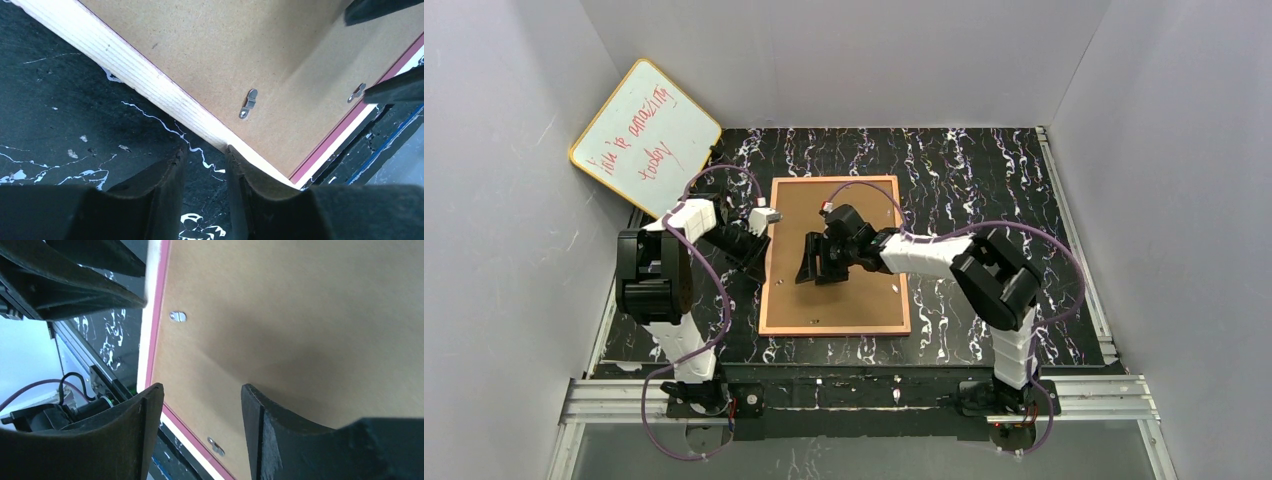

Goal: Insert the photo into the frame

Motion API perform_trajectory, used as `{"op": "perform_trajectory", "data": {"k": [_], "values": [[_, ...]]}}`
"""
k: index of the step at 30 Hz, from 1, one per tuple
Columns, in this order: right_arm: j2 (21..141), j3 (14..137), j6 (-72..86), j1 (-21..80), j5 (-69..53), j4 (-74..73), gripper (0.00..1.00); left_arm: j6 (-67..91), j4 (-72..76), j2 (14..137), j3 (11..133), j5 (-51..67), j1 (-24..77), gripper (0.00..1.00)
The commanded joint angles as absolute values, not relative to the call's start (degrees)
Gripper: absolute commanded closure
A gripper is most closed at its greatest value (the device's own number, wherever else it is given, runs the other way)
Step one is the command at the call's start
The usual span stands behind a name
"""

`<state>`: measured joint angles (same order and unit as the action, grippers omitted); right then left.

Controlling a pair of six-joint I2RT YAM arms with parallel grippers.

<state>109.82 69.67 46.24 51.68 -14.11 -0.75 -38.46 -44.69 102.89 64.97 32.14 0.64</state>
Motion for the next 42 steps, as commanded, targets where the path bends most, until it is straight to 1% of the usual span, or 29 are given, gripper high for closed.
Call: {"op": "perform_trajectory", "data": {"k": [1,5,12,25,29,35,42], "values": [[113.39,74.99,46.75,52.29,-16.94,4.82,0.35,-38.76,-45.94,103.97,64.02,34.48,0.48,0.69],[116.06,76.94,47.25,52.74,-18.12,5.91,0.38,-38.46,-45.62,104.62,64.02,34.78,0.48,0.71],[119.77,79.99,48.56,54.53,-20.77,7.23,0.44,-38.02,-45.15,104.42,63.53,34.94,0.53,0.73],[122.81,82.14,49.31,54.94,-20.37,7.40,0.49,-37.49,-43.71,103.31,62.55,33.31,0.46,0.75],[123.84,82.99,49.48,54.98,-19.94,8.02,0.51,-37.37,-43.21,103.49,62.40,32.55,0.23,0.78],[124.41,83.34,49.23,55.00,-18.11,8.57,0.54,-37.43,-42.89,104.26,62.16,32.26,0.09,0.85],[125.54,84.80,49.14,54.92,-17.93,9.14,0.58,-37.52,-42.63,105.06,62.19,33.18,0.09,0.86]]}}
